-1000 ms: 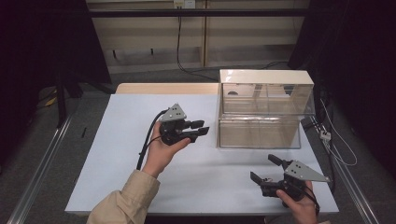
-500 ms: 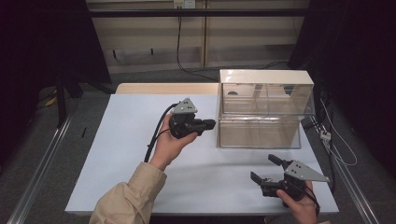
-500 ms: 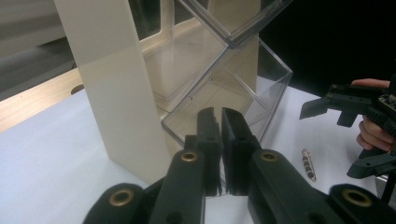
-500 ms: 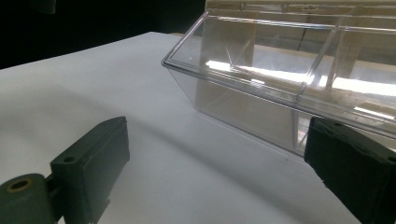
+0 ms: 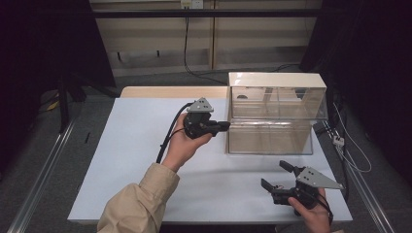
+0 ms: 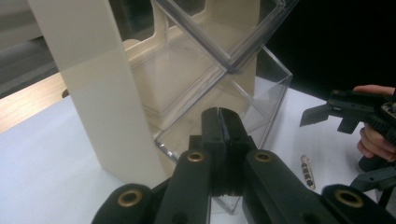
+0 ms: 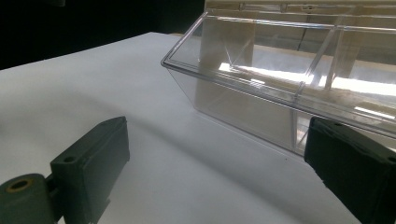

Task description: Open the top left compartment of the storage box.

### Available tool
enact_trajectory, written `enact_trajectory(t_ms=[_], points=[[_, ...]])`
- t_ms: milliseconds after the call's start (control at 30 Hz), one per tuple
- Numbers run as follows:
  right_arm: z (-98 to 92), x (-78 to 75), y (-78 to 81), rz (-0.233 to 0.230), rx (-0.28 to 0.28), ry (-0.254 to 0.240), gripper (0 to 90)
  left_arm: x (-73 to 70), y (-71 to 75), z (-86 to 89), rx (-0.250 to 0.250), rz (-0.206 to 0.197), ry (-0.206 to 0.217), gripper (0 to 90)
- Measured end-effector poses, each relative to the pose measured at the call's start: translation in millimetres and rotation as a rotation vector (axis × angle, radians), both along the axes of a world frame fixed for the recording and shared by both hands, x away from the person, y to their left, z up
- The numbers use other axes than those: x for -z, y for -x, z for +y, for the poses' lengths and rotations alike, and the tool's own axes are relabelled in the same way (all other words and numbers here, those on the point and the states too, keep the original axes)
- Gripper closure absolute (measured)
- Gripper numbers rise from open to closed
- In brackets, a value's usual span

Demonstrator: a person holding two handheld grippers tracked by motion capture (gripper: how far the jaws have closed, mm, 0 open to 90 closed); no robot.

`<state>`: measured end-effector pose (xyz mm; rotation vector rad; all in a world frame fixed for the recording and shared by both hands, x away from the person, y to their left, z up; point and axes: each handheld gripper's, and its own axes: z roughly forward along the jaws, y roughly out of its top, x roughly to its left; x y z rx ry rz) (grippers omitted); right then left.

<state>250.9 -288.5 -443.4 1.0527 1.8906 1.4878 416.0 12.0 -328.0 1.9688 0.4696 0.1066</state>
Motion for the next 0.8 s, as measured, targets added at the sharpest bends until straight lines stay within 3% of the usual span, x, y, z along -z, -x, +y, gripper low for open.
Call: enact_trajectory(t_ms=[333,567,667,800], points=[[-0.7,0.4,-0.2,-0.001,-0.001,-0.003,6.6,-5.6,-2.0,-6.4,-0.001,0.003,0.006,90.0],[-0.3,0.5,-0.4,-0.001,-0.002,-0.001,6.6,-10.3,1.7,-8.1,0.017,0.008,0.041,90.0],[0.1,0.4,-0.1,0.002,-0.003,-0.001,6.6,-12.7,2.8,-10.2,0.013,-0.005,0.021,90.0],[-0.3,0.4,-0.2,0.0,-0.003,-0.001,6.6,-12.2,3.3,-10.0,0.007,-0.008,0.028,90.0]])
